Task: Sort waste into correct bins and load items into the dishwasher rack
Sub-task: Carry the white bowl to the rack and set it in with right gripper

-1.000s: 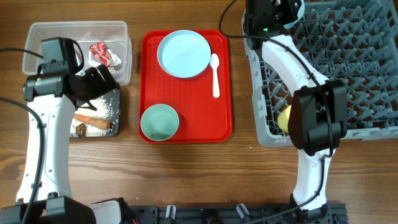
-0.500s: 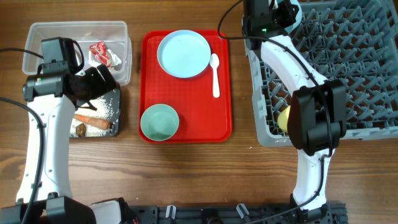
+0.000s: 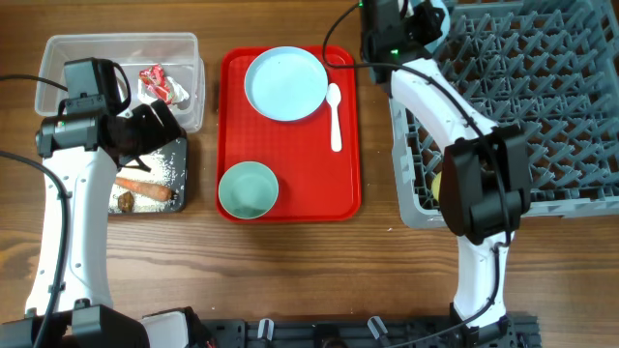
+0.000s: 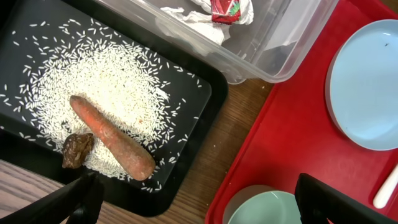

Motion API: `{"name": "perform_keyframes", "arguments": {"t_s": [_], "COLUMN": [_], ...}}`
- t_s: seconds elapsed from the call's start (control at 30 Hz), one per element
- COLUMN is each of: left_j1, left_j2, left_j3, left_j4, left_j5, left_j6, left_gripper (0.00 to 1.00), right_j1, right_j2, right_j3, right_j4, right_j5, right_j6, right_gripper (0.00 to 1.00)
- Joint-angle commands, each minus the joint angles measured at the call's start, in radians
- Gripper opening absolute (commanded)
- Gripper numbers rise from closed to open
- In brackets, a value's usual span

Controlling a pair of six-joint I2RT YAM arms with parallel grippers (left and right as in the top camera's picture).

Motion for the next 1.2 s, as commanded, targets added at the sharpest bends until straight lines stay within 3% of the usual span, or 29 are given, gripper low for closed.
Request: {"name": "perform_keyframes", "arguments": {"t_s": [0.0,0.3,1.03,1.17], "left_j1": [0.004,0.004,0.004,0.004], "left_j2": [0.007,0.007,0.007,0.007], "left_j3": [0.018,0.018,0.018,0.018], "left_j4": [0.003,0.003,0.003,0.003], "left_j5": [0.008,0.009,0.008,0.008], "left_j6": [0.002,0.002,0.002,0.002], "left_gripper": [1.00,1.00,1.00,1.00], "right_j1": [-0.018,-0.050,-0.024,-0.004], "right_j2": [0.019,0.019,0.083,0.083], "right_j3": [0.003,0.003,0.003,0.003], "right_j4": [0.011,0.142,0.063,0.062], "right_j5": [0.020,0.087,0.056,0.055], "right_j6": [0.015,-0.037,-0.090,-0.089], "right_gripper": [0.04,0.04,0.04,0.11]}}
